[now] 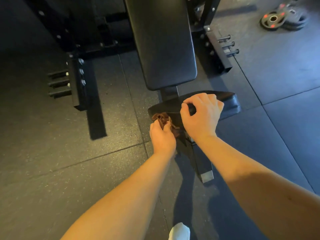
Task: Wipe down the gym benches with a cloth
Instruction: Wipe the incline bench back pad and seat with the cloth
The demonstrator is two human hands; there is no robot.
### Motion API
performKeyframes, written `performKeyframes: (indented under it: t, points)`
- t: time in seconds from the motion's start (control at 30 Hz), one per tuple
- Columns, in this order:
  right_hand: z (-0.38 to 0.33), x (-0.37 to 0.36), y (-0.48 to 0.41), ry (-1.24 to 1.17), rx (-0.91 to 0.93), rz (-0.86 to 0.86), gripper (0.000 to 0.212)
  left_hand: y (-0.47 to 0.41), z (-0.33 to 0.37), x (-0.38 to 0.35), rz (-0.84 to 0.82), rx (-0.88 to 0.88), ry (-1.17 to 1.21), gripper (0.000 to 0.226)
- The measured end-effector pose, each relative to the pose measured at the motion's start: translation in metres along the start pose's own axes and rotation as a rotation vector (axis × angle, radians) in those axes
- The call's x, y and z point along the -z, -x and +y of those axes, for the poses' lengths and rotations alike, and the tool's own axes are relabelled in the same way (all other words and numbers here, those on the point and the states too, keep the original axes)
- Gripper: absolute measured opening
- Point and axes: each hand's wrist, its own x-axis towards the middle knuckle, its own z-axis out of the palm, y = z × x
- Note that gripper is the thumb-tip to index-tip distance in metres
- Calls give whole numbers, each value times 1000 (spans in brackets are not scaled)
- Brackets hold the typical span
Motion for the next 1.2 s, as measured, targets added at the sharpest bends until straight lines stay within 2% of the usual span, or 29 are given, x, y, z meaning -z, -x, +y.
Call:
performKeyframes:
  t: [0.07, 0.2, 0.3, 0.4, 0.47, 0.63, 0.8, 0.9, 0.97, 1.1, 1.2]
  points:
    - [1, -3, 2, -25, 27, 68, 14, -17, -16, -3, 18, -59, 4, 27]
    - [10, -10, 12, -141, 67, 268, 14, -42, -31, -2, 47, -194, 7, 11]
    - [15, -18, 17, -224, 109, 433, 17, -51, -40, -4, 65, -337, 22, 26]
    - [18, -31, 21, -203, 165, 551, 19, -57, -60, -7, 38, -450, 111, 11]
    - [20, -40, 21, -180, 146, 595, 20, -63, -68, -8, 25, -503, 147, 15]
    - [20, -55, 30, -210, 38, 634, 23, -66, -77, -3, -51, -613, 256, 22]
    - [15, -70, 50, -208, 31, 580, 36, -39, -73, 5, -89, -788, 233, 10]
    - [10, -62, 60, -239, 26, 538, 36, -19, -63, 12, -127, -1017, 201, 24]
    - [8, -56, 63, -258, 27, 503, 40, -27, -61, 14, -71, -1135, 115, 28]
    - [6, -62, 66, -234, 30, 493, 50, -70, -84, 14, 28, -1097, -10, 27]
    - [1, -76, 71, -183, 14, 546, 46, -86, -102, 11, 19, -895, 32, 26]
